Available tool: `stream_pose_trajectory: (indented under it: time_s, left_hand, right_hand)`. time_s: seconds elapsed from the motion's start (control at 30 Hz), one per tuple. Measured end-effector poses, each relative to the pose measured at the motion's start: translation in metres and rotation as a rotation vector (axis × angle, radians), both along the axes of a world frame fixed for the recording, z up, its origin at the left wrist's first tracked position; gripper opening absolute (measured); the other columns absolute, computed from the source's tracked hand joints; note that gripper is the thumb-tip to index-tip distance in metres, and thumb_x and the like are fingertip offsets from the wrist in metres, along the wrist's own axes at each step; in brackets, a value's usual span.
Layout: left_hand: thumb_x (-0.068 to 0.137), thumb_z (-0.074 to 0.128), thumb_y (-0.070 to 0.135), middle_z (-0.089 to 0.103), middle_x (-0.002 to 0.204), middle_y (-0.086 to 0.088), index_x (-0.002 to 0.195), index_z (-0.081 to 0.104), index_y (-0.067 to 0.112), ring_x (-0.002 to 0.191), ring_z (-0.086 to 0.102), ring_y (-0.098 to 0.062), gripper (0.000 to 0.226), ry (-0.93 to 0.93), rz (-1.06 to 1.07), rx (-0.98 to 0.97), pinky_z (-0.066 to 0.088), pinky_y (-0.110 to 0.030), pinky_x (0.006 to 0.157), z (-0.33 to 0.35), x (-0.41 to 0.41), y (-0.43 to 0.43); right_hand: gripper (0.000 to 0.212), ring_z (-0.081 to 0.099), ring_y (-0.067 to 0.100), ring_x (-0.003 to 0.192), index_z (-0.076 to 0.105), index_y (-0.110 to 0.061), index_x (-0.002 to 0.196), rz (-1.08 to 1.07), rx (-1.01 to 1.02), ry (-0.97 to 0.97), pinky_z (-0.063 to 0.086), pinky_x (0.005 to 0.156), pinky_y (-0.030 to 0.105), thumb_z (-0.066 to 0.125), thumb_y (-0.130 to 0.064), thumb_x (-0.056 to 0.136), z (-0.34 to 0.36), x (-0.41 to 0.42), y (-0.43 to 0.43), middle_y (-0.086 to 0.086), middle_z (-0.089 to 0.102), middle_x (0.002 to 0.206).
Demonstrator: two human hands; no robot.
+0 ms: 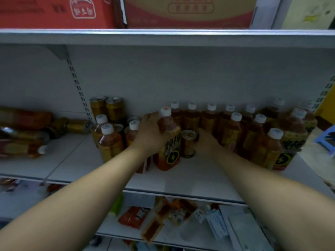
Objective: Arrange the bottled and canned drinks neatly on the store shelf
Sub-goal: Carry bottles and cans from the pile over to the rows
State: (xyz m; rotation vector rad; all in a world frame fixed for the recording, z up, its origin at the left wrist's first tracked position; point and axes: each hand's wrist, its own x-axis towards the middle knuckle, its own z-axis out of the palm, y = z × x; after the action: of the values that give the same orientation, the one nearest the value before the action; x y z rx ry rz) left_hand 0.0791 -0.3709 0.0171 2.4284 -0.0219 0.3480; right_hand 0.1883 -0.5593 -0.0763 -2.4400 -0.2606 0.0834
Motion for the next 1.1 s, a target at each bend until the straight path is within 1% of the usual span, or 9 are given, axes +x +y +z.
stream_pose_trajectory:
  time_s: [0.13, 0.27, 0.47, 0.6, 0.73, 0.83, 0.93, 1.0, 1.1]
  left_hand:
    - [0.055, 0.064, 0.058, 0.062, 0.100, 0.006, 0.105, 0.056, 0.021, 0.096, 0.062, -0.015, 0.063, 0.186, 0.011, -0.034, 0.053, -0.035, 0.081, -0.018, 0.037, 0.002]
    - [0.070, 0.078, 0.030, 0.051, 0.109, 0.004, 0.119, 0.037, 0.016, 0.101, 0.054, -0.011, 0.065, 0.169, 0.050, -0.091, 0.047, -0.033, 0.090, -0.018, 0.033, -0.005]
    - [0.053, 0.079, 0.044, 0.044, 0.127, -0.001, 0.133, 0.033, 0.021, 0.116, 0.048, -0.019, 0.094, 0.157, -0.019, 0.104, 0.045, -0.041, 0.097, -0.017, 0.030, -0.009]
    - [0.053, 0.075, 0.045, 0.051, 0.125, 0.004, 0.131, 0.039, 0.024, 0.113, 0.052, -0.014, 0.088, 0.100, -0.079, 0.124, 0.046, -0.039, 0.098, -0.021, 0.027, -0.011]
    - [0.062, 0.081, 0.021, 0.062, 0.109, 0.014, 0.108, 0.051, 0.035, 0.100, 0.058, 0.002, 0.057, 0.105, -0.245, 0.008, 0.048, -0.023, 0.091, -0.016, 0.009, -0.028]
    - [0.067, 0.081, 0.013, 0.057, 0.106, 0.016, 0.108, 0.046, 0.035, 0.095, 0.054, 0.002, 0.058, 0.103, -0.376, -0.033, 0.041, -0.017, 0.082, -0.014, -0.001, -0.043]
    - [0.066, 0.082, 0.011, 0.058, 0.100, 0.016, 0.106, 0.048, 0.033, 0.095, 0.055, -0.001, 0.056, 0.085, -0.444, -0.060, 0.040, -0.012, 0.075, -0.010, -0.010, -0.058]
    - [0.065, 0.083, 0.015, 0.062, 0.103, 0.012, 0.108, 0.052, 0.030, 0.099, 0.059, -0.006, 0.055, 0.076, -0.468, -0.073, 0.042, -0.020, 0.080, -0.011, -0.016, -0.070]
    - [0.064, 0.084, 0.021, 0.060, 0.101, 0.017, 0.112, 0.051, 0.033, 0.098, 0.057, -0.005, 0.059, 0.078, -0.508, -0.075, 0.043, -0.025, 0.083, -0.011, -0.028, -0.101]
  right_hand:
    - [0.066, 0.055, 0.036, 0.113, 0.041, -0.013, 0.139, -0.026, 0.064, 0.017, 0.048, 0.095, 0.045, 0.065, -0.039, 0.084, -0.005, -0.002, 0.008, 0.016, 0.054, 0.130]
    - [0.056, 0.055, 0.030, 0.107, 0.043, -0.001, 0.128, -0.006, 0.151, 0.019, 0.042, 0.083, 0.031, 0.071, -0.022, 0.085, -0.005, -0.004, 0.008, 0.014, 0.054, 0.119]
    - [0.043, 0.055, 0.019, 0.092, 0.045, -0.012, 0.117, -0.035, 0.294, 0.019, 0.045, 0.074, 0.030, 0.071, -0.024, 0.085, 0.001, -0.037, -0.016, 0.001, 0.054, 0.101]
    - [0.043, 0.051, 0.000, 0.081, 0.045, -0.024, 0.115, -0.106, 0.332, 0.062, 0.041, 0.064, 0.018, 0.072, -0.026, 0.083, -0.004, -0.074, -0.041, -0.011, 0.052, 0.096]
    - [0.053, 0.053, 0.010, 0.105, 0.052, -0.025, 0.123, -0.242, 0.310, 0.003, 0.046, 0.086, 0.028, 0.075, -0.029, 0.075, -0.013, -0.119, -0.067, -0.007, 0.052, 0.114]
    - [0.056, 0.045, 0.013, 0.105, 0.050, -0.025, 0.125, -0.401, 0.227, -0.029, 0.043, 0.092, 0.033, 0.074, -0.032, 0.075, -0.010, -0.149, -0.089, -0.005, 0.045, 0.116]
    - [0.048, 0.058, 0.014, 0.097, 0.054, -0.032, 0.109, -0.550, 0.278, -0.087, 0.053, 0.081, 0.037, 0.075, -0.039, 0.067, -0.008, -0.171, -0.114, -0.006, 0.057, 0.109]
    - [0.039, 0.061, 0.010, 0.087, 0.056, -0.032, 0.100, -0.620, 0.288, -0.116, 0.055, 0.071, 0.032, 0.076, -0.040, 0.067, -0.006, -0.183, -0.132, -0.005, 0.060, 0.100]
    - [0.053, 0.063, 0.016, 0.089, 0.057, -0.024, 0.105, -0.723, 0.302, -0.118, 0.057, 0.075, 0.038, 0.073, -0.050, 0.062, -0.008, -0.187, -0.169, 0.004, 0.060, 0.106]
